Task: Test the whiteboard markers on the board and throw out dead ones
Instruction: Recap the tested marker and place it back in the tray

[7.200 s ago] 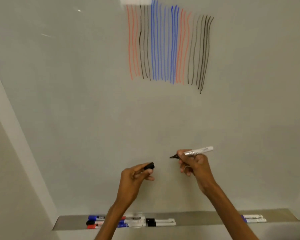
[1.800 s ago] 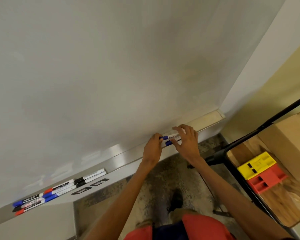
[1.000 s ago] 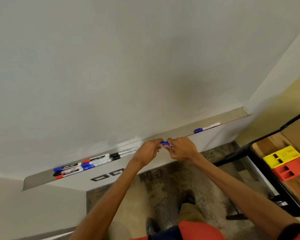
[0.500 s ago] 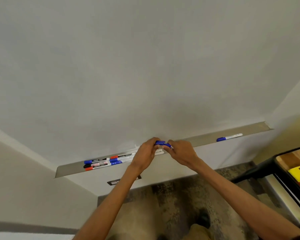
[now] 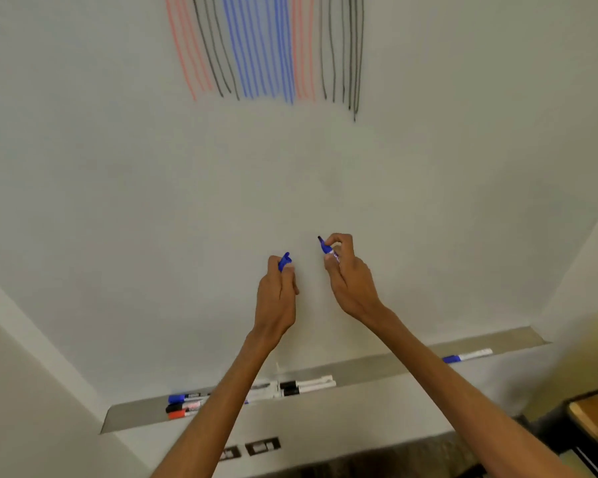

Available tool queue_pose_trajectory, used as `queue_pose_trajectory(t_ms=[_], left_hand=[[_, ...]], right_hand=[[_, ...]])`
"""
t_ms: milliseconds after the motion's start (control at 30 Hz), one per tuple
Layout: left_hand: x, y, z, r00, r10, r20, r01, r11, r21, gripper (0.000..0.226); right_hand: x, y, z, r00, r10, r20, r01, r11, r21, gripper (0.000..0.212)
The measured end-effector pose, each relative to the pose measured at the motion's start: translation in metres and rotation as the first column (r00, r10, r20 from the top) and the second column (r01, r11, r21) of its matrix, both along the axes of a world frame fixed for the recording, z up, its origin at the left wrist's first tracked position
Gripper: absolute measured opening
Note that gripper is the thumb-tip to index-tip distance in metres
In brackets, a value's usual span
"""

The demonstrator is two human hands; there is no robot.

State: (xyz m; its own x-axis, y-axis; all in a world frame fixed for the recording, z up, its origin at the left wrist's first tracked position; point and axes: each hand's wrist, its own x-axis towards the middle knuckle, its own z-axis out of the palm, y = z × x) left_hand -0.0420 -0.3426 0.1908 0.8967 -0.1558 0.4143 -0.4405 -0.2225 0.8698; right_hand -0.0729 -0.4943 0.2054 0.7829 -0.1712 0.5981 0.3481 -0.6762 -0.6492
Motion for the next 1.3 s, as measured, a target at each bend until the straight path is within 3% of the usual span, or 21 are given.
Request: queue_pose_trajectory(t_ms=[100, 233, 367, 500, 600, 733, 867, 1000, 1133, 1300], left_hand=[[0.010, 0.003, 0.041, 0.987, 0.062, 0.149, -0.066, 0.998, 0.024, 0.043], [0.024, 0.014, 0.094, 0.932, 0.171, 0.321, -0.160, 0.985, -0.061, 0.045], [0.033, 0.028, 0.151, 0.820, 0.289, 0.495, -0.219, 0.956, -0.196, 0.031], [0.053, 0.044, 0.208, 0.690, 0.392, 0.608, -0.282, 0.920, -0.273, 0.034], [0.068, 0.055, 0.250, 0.612, 0.445, 0.654, -0.343, 0.894, -0.287, 0.049], [0.089, 0.068, 0.299, 0.553, 0.475, 0.684, -0.393, 0.873, -0.289, 0.057], [0.106, 0.077, 0.335, 0.495, 0.507, 0.706, -0.415, 0.851, -0.321, 0.050], [0.125, 0.084, 0.360, 0.449, 0.474, 0.757, -0.424, 0.859, -0.287, 0.049], [0.137, 0.083, 0.364, 0.380, 0.477, 0.792, -0.463, 0.840, -0.284, 0.050], [0.146, 0.084, 0.357, 0.273, 0.484, 0.832, -0.574, 0.775, -0.263, 0.051]], right_hand=[[0.007, 0.001, 0.042, 0.975, 0.076, 0.209, -0.065, 0.996, -0.058, 0.020], [0.016, -0.002, 0.097, 0.947, 0.118, 0.298, -0.143, 0.988, 0.064, 0.028], [0.019, -0.006, 0.156, 0.895, 0.238, 0.376, -0.295, 0.950, 0.100, 0.043], [0.028, -0.010, 0.211, 0.837, 0.225, 0.498, -0.264, 0.965, 0.006, 0.042], [0.030, -0.015, 0.246, 0.777, 0.237, 0.583, -0.299, 0.954, 0.009, 0.027], [0.034, -0.027, 0.284, 0.723, 0.189, 0.664, -0.379, 0.913, 0.153, 0.018], [0.048, -0.046, 0.313, 0.712, 0.075, 0.698, -0.439, 0.824, 0.359, 0.033], [0.058, -0.060, 0.336, 0.708, 0.061, 0.704, -0.439, 0.818, 0.371, 0.012], [0.068, -0.064, 0.347, 0.694, 0.048, 0.719, -0.416, 0.842, 0.345, 0.013], [0.080, -0.067, 0.342, 0.656, 0.001, 0.755, -0.393, 0.855, 0.339, 0.029]])
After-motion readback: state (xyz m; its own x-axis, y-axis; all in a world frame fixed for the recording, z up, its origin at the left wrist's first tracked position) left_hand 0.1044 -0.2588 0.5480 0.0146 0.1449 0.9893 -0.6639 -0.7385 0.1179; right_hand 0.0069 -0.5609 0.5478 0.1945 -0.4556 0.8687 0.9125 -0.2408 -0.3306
